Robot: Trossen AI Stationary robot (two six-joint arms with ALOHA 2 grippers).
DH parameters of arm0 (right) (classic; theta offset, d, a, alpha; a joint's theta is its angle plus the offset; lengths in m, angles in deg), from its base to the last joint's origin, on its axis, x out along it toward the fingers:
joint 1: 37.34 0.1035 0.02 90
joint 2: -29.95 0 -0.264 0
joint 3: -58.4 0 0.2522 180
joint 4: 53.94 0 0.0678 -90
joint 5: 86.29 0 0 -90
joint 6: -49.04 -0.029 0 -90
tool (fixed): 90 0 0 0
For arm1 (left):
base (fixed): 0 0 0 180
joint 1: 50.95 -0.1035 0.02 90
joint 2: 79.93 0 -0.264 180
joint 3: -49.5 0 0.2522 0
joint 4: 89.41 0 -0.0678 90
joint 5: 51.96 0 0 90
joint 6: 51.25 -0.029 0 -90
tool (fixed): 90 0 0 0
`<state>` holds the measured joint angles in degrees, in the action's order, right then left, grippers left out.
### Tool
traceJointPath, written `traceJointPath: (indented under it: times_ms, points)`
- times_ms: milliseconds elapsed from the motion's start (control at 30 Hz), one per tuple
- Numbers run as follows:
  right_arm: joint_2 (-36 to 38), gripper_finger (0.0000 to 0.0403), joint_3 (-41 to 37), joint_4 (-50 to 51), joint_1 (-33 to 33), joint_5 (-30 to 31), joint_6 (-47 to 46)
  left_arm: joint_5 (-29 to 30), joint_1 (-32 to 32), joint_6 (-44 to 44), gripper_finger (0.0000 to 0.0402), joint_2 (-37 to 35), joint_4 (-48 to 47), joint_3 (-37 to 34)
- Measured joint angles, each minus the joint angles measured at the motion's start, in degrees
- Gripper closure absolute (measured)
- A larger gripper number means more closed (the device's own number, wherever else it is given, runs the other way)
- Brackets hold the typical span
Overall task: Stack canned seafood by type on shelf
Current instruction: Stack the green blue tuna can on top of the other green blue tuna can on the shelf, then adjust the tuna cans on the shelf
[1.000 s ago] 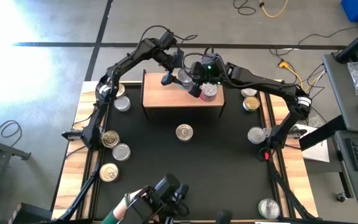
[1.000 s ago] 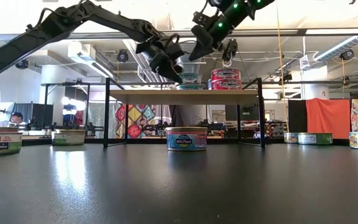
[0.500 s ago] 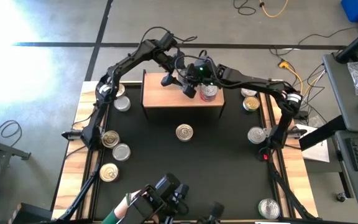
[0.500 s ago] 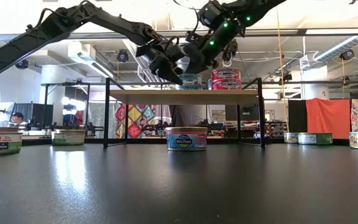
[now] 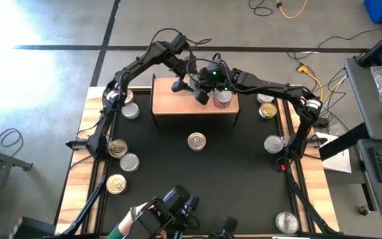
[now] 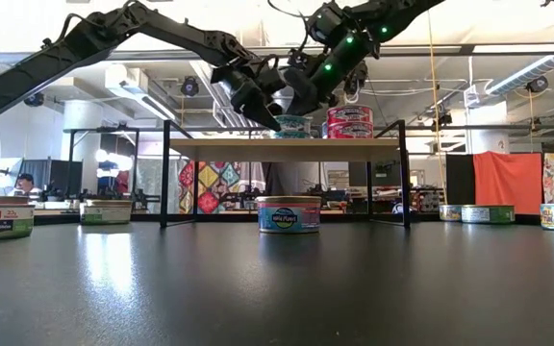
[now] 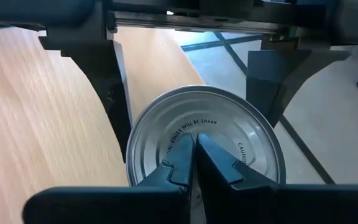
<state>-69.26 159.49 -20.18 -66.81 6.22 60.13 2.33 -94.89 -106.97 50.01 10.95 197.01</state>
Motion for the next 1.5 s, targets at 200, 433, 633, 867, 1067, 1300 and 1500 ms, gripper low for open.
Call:
traceJointPath:
  times_ms: [200,433,633,867,1067,1300,1500]
  points:
    - [-0.4,0.0390,-0.2,1.2,0.1,-0.4,-0.1,-0.6,-0.3,-1.3,0.0017,-1.6,-3.3,0.8]
    - [-0.5,0.0390,-0.1,1.5,0.1,-0.4,-0.7,-1.5,-1.1,-2.0,0.0016,-3.6,-6.2,1.2]
    - [-0.5,0.0390,-0.3,-1.5,0.1,0.1,-0.6,-3.1,-1.9,-0.3,0.0016,-6.9,-6.7,1.4]
    - [0.8,0.0390,-0.6,-9.4,0.6,0.1,1.8,-9.0,-0.2,-2.9,0.0034,-10.0,-17.0,1.2]
    - [4.0,0.0390,-0.5,-8.0,3.2,0.3,3.5,-20.1,0.3,-11.3,0.0050,-12.2,-23.2,-3.3]
    - [9.6,0.0390,-1.7,-2.2,9.6,0.5,4.7,-24.1,2.5,-18.4,0.0066,-18.8,-22.0,-15.6]
    - [11.0,0.0390,-6.1,-2.2,11.8,0.5,1.9,-25.4,6.5,-17.1,0.0084,-28.2,-11.1,-30.5]
